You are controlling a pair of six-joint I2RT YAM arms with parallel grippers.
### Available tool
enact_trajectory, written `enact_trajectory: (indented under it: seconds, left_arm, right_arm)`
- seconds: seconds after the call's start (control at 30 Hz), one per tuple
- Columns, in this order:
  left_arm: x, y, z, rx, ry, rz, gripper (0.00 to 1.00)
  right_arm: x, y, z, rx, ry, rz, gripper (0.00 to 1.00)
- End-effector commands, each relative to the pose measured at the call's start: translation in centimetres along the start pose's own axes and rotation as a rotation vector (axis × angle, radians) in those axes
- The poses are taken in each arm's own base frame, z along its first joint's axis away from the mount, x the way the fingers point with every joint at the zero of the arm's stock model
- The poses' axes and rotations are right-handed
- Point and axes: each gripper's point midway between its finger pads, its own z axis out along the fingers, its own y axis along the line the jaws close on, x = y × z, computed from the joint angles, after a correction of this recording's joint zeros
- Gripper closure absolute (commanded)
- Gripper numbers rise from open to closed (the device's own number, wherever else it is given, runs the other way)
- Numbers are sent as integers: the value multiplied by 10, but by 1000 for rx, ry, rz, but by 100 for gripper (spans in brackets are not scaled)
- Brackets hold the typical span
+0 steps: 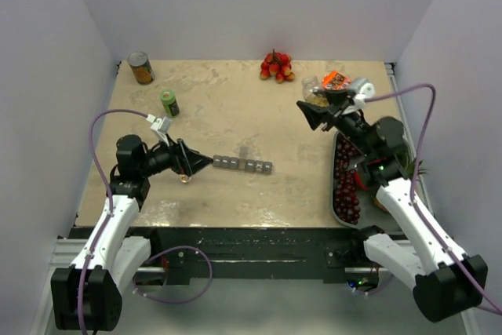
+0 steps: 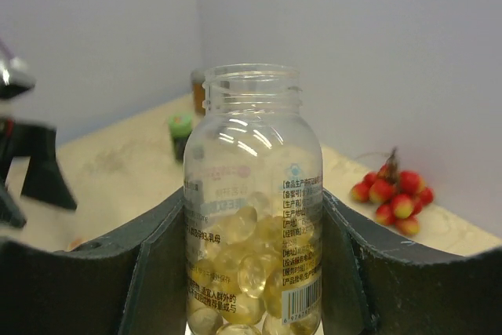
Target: Sort the pills into containers
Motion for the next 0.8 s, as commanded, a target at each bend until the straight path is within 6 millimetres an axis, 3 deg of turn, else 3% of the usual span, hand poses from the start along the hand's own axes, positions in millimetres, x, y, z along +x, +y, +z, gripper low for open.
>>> enact_trajectory:
  seconds: [0.0,0.03,0.13,0.2,0.27,0.4,0.5,0.67,0.77]
  left_arm:
    - [-6,-8,0,44,-21,45,1]
    - [-6,-8,0,46,-21,46,1]
    - [-6,-9,-1,46,-25,49,1]
    - [-6,-9,0,53,-21,45,1]
    - [-5,-10,0,58,-21,46,1]
    - [-6,-12,-1,62,-23,51,1]
    - [-6,-13,-1,69,-24,53,1]
    - [-6,-15,-2,77,-26,55,1]
    - [-6,-15,-1,83,-24,52,1]
  right_arm:
    - [36,50,-1,-390,209,-125,100]
    - [38,55,-3,-452,204,-201,100]
    - [64,65,-12,-632,321,-217,100]
    - [84,63,-18,-658,449,-164,100]
    - [91,59,-25,-674,489,-202,100]
    - [82,66,-32,-669,442,-206,100]
    - [93,72,-43,-710,476,-154,100]
    - [104,60,-39,-691,535,-91,100]
    - [122,61,-48,-759,627,-49,100]
